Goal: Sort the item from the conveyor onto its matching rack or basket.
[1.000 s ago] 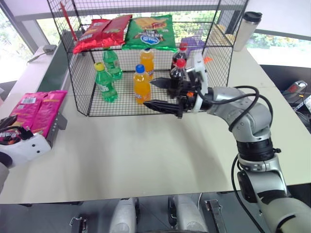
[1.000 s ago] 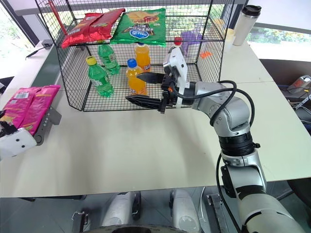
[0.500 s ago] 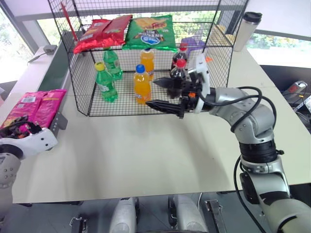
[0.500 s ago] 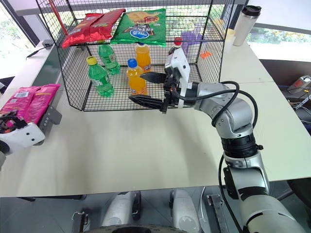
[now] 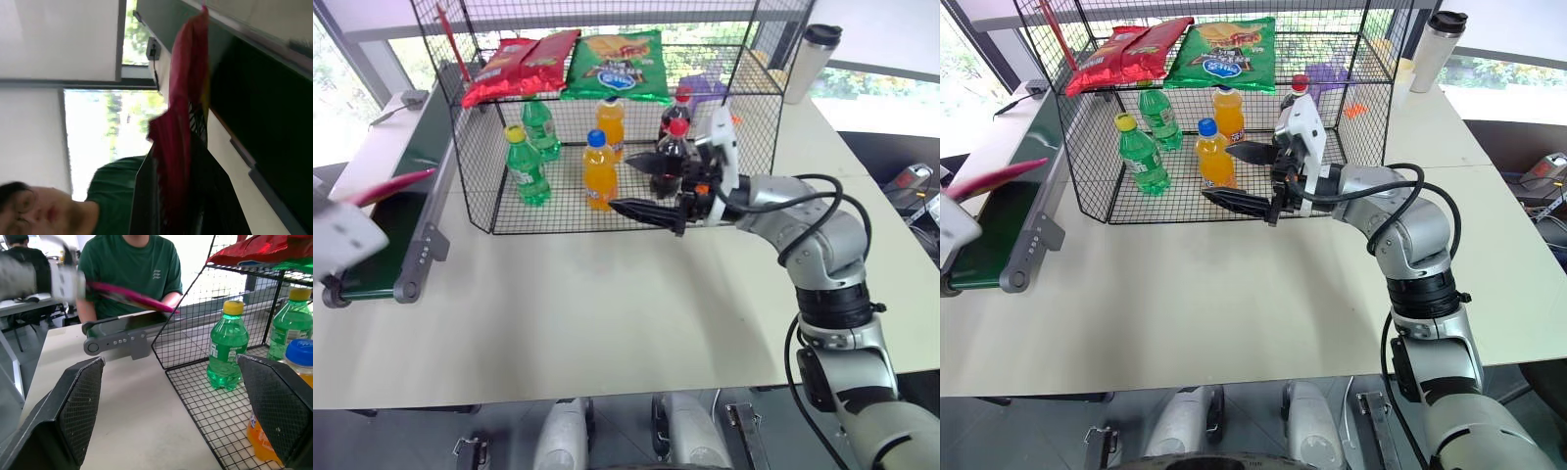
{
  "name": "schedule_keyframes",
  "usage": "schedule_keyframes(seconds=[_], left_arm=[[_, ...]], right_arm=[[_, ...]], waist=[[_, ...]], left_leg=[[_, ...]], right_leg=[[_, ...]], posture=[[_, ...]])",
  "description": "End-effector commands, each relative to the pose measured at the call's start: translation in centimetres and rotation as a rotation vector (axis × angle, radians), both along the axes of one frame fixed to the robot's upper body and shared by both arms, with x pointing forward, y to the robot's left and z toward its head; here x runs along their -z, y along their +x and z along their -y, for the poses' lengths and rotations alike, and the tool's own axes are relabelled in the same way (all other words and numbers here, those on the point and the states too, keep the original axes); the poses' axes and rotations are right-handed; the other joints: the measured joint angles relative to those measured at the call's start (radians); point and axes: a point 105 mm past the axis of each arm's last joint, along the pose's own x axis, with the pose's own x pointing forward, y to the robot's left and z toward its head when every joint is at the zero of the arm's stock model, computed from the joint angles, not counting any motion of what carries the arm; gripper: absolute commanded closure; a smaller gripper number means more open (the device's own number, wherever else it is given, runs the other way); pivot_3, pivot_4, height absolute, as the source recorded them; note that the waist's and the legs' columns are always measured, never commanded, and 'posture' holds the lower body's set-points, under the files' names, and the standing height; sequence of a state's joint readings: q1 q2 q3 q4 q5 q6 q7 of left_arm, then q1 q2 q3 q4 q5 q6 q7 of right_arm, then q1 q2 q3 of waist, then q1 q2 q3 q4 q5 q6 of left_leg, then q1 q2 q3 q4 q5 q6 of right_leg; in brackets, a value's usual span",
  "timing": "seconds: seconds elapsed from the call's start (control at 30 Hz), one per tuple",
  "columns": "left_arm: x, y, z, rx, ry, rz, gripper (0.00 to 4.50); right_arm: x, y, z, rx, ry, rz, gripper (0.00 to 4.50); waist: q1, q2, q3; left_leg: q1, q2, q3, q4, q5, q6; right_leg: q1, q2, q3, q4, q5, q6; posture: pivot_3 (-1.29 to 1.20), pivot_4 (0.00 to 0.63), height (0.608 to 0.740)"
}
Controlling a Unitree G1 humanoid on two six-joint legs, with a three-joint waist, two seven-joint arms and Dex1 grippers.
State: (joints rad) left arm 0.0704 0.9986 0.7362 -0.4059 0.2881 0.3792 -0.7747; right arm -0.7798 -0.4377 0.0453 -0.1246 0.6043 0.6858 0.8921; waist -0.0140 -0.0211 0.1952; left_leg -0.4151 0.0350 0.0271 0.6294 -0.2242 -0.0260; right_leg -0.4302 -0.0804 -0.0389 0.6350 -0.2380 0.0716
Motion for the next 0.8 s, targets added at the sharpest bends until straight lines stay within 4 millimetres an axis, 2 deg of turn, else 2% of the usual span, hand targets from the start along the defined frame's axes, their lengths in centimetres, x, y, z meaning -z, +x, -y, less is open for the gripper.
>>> schedule_keyframes(seconds=[0.03,0.1,0.2,0.37,0.5,0.7,0.8], left_arm=[[-4.1,-1.9,0.6,0.08,-0.186,0.044,4.49],[-6.8,-3.1,0.7,0.151,-0.311,0.043,4.49],[-10.4,-5.1,1.9,0.313,-0.502,0.03,4.49],[-12.6,-8.0,5.6,0.632,-0.695,-0.064,4.49],[-13.4,-7.7,7.0,0.767,-0.78,-0.063,4.49],[-15.3,-6.7,9.9,1.016,-0.816,-0.068,4.49],[-15.4,-5.6,11.1,1.101,-0.828,-0.077,4.49]], right_arm=[[-1.6,0.4,1.2,0.027,0.052,0.038,0.0],[-1.7,0.9,1.7,0.043,0.063,0.036,0.0],[-2.0,1.5,2.5,0.057,0.103,0.017,0.0],[-2.0,1.3,3.0,0.028,0.16,-0.037,0.0],[-2.1,1.1,2.7,-0.001,0.193,-0.057,0.0],[-3.7,-0.1,1.6,-0.164,0.283,-0.116,0.0],[-3.5,0.4,0.6,-0.187,0.311,-0.133,0.0]], waist=[[-0.001,0.0,0.0],[-0.001,-0.001,0.001],[-0.004,-0.001,0.001],[-0.006,0.0,0.002],[-0.005,-0.001,0.001],[-0.002,-0.001,0.001],[-0.003,-0.001,0.001]], left_leg=[[0.0,0.0,0.0,0.0,0.0,0.0],[0.0,-0.001,0.0,0.0,0.0,0.0],[0.0,-0.001,-0.001,0.0,0.0,0.0],[0.0,-0.001,0.0,-0.001,0.0,0.0],[0.001,-0.001,-0.002,0.0,0.0,0.0],[0.004,-0.001,-0.002,0.003,0.0,0.0],[0.005,-0.001,-0.002,0.002,0.0,0.0]], right_leg=[[0.0,0.0,0.0,0.0,0.0,0.0],[0.0,0.0,0.0,0.0,0.0,0.0],[0.0,0.002,-0.001,0.0,0.0,0.001],[0.0,0.002,0.0,0.0,0.0,0.002],[0.0,0.003,-0.001,0.004,0.0,0.002],[0.001,0.003,0.001,0.01,-0.001,0.003],[0.002,0.003,0.002,0.011,-0.001,0.003]], posture=[[0.0,0.15,0.74],[0.0,0.15,0.74],[0.0,0.15,0.74],[0.0,0.15,0.74],[0.0,0.15,0.74],[0.0,0.15,0.74],[0.0,0.15,0.74]])
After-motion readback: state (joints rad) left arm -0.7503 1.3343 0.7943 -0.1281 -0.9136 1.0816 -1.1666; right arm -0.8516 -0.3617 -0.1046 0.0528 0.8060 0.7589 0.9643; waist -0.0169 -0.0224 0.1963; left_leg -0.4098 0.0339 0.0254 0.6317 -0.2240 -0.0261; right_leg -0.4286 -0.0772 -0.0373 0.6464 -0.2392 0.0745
